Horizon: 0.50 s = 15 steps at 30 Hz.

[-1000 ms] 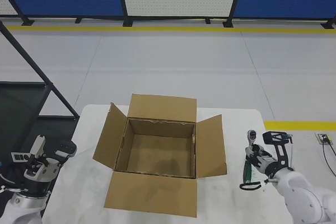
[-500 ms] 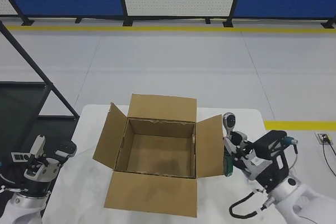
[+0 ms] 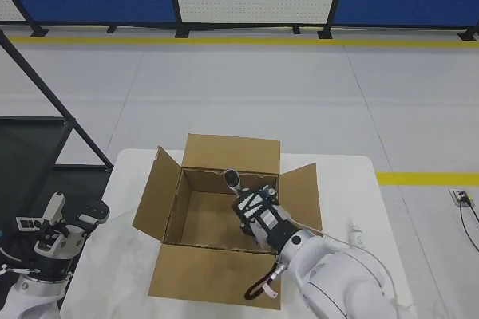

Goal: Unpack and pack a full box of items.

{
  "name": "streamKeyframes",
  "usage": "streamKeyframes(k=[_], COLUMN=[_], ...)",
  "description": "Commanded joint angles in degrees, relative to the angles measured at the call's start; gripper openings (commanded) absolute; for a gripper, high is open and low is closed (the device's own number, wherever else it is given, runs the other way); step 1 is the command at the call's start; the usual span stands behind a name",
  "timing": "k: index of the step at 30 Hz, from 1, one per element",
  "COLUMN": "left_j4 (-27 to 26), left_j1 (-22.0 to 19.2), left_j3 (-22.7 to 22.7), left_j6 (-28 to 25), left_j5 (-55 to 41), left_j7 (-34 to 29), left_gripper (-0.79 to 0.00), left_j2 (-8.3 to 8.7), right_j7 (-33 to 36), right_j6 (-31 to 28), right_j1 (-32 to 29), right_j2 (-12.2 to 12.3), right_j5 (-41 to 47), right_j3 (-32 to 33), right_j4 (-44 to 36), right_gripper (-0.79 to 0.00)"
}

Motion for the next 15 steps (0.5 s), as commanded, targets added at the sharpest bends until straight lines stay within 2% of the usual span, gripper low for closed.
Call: streamKeyframes(k=[1, 5, 15], left_j4=[0.0, 0.0, 0.0], left_j1=[0.0, 0.0, 0.0], left_j3=[0.0, 0.0, 0.0], left_j6=[0.0, 0.0, 0.0], left_j5=[0.0, 0.0, 0.0], left_j7=[0.0, 0.0, 0.0], left_gripper=[0.0, 0.0, 0.0], left_j2=[0.0, 0.0, 0.0], right_j7=[0.3, 0.8, 0.9], right_j6=[1.6, 3.9, 4.8], right_j1=[4.0, 9.4, 9.7], right_j2=[-1.3, -3.5, -3.7], right_j5=[0.1, -0.6, -1.0], right_j3=[-3.5, -7.1, -7.2], right_j4=[4.8, 12.2, 12.8], right_gripper=[-0.785, -0.785, -0.785])
